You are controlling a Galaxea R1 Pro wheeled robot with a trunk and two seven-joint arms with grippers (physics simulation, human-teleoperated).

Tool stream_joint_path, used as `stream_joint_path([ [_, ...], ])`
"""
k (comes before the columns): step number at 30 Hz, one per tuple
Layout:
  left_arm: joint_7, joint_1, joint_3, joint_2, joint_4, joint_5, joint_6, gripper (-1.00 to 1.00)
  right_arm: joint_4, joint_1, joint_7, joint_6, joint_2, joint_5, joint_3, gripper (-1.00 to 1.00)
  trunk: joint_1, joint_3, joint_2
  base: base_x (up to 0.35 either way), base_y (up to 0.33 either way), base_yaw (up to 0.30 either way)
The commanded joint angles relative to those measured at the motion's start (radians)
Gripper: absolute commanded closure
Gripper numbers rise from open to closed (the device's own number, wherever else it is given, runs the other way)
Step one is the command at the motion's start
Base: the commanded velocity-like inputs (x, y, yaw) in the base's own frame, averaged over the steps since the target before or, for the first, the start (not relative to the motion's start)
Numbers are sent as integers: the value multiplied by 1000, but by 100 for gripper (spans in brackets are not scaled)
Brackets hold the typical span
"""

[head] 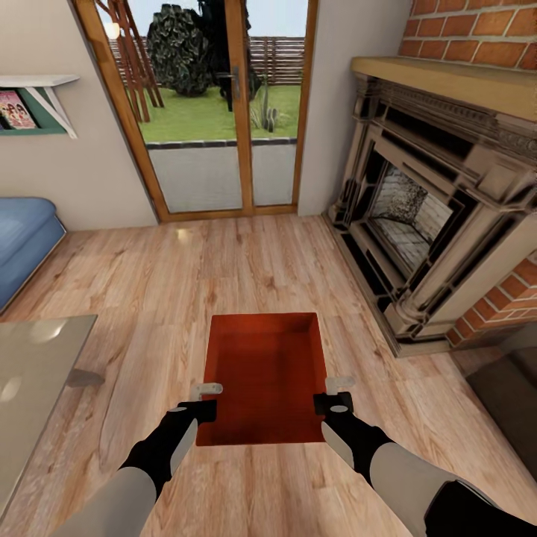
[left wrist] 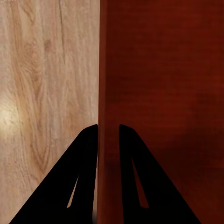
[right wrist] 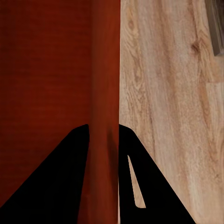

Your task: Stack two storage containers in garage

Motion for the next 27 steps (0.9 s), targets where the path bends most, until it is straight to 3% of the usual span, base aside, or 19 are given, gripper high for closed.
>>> stream_joint_path([
  [1,14,-1,4,0,-4,-26,-24,100,-1,0,-8,6,1,-31,11,100,1,0,-2,0,0,0],
  [27,18,-1,4,-2,-4,-26,-25,100,-1,0,-8,6,1,-31,12,100,1,41,-2,0,0,0],
])
